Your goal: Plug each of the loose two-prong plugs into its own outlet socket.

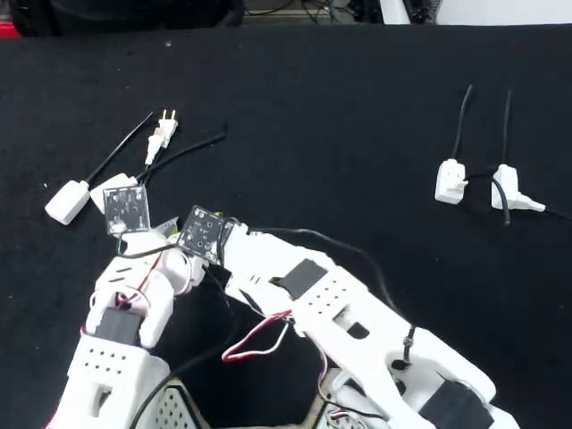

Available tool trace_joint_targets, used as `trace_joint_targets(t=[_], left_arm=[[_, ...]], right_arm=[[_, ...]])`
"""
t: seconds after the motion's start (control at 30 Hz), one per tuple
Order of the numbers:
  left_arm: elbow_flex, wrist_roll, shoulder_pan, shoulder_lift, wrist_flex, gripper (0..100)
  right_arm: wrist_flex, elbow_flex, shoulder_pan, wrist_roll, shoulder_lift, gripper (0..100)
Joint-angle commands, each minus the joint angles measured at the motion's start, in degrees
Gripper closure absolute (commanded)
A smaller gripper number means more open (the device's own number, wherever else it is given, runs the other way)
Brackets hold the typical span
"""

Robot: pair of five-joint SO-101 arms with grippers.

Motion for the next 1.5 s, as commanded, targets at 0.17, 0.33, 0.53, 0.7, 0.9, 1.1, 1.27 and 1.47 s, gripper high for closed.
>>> trace_joint_targets(t=[0.17,0.33,0.53,0.7,0.9,1.1,1.27,1.47], left_arm=[[7.4,-6.9,0.8,-13.6,0.5,76],[8.9,-6.9,0.8,-16.4,0.6,76],[8.2,-6.9,0.8,-17.1,3.2,76],[8.2,-6.9,0.6,-17.1,3.3,76],[8.4,-6.9,0.4,-17.1,3.3,76],[8.8,-6.7,0.4,-16.8,3.4,76],[8.8,-6.7,0.3,-17.0,3.4,76],[9.5,-6.7,0.6,-17.1,3.4,76]], right_arm=[[11.7,-10.8,-0.5,-0.4,-5.1,98.8],[16.2,-12.7,-0.5,-0.4,-11.4,98.8],[17.3,-12.6,-0.3,-0.4,-15.0,98.8],[17.0,-13.5,-0.5,-4.0,-16.1,98.8],[16.2,-13.0,-0.5,-5.2,-16.5,98.8],[16.5,-14.7,-0.4,-5.2,-16.4,98.8],[16.6,-14.5,-0.4,-5.3,-16.2,98.8],[16.5,-15.7,-0.4,-7.6,-16.1,98.8]])
